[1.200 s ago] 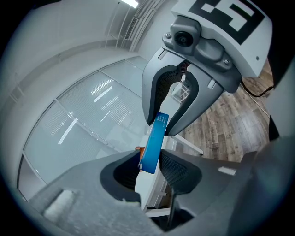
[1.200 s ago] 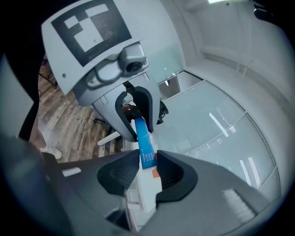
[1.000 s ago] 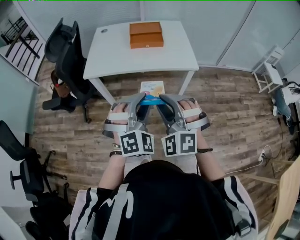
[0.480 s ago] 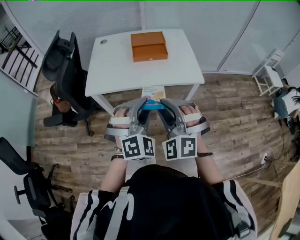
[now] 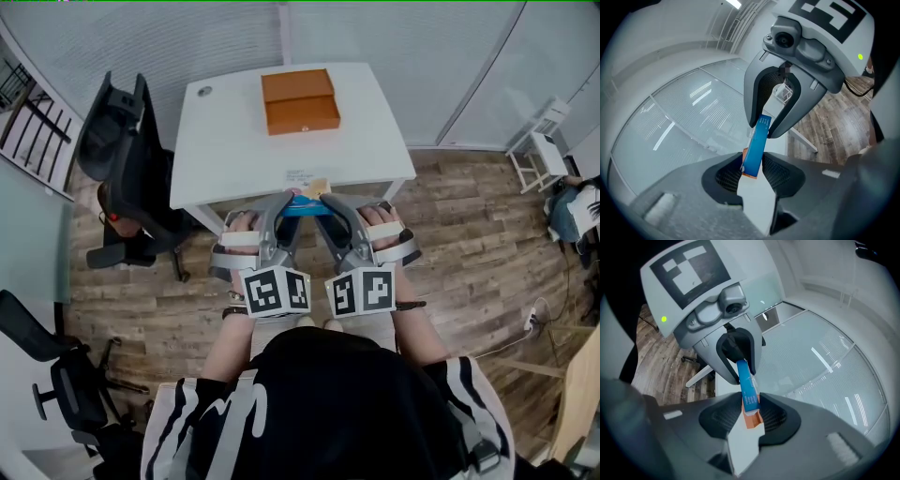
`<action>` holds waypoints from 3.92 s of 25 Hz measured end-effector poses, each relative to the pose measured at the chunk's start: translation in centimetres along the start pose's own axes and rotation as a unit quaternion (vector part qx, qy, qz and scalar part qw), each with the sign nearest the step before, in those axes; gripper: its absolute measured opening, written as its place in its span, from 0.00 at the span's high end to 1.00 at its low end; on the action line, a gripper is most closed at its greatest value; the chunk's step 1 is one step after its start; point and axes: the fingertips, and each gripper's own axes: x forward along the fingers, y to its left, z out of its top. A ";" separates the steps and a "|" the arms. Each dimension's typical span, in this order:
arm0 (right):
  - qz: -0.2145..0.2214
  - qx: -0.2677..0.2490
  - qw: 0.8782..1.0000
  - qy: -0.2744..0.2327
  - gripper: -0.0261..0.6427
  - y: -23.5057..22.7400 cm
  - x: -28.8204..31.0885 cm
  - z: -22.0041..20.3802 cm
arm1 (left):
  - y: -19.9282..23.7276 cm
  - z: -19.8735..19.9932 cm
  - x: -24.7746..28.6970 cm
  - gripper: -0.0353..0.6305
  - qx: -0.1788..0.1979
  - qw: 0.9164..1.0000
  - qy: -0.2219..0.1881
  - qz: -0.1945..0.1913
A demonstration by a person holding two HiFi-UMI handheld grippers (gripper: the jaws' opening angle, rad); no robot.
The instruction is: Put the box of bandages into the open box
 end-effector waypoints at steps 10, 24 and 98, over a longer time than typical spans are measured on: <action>0.004 -0.001 1.000 -0.005 0.79 -1.5 2.1 -1.0 | 1.4 -0.3 2.3 0.75 -0.006 1.000 0.005 0.002; 0.005 -0.007 1.000 0.004 0.79 -0.6 3.2 -0.5 | 1.2 -1.7 2.7 0.75 -0.003 1.000 -0.010 -0.009; 0.088 0.029 0.994 -0.050 0.79 -10.0 29.0 -11.5 | 11.1 -10.3 29.0 0.74 -0.035 0.996 0.069 -0.035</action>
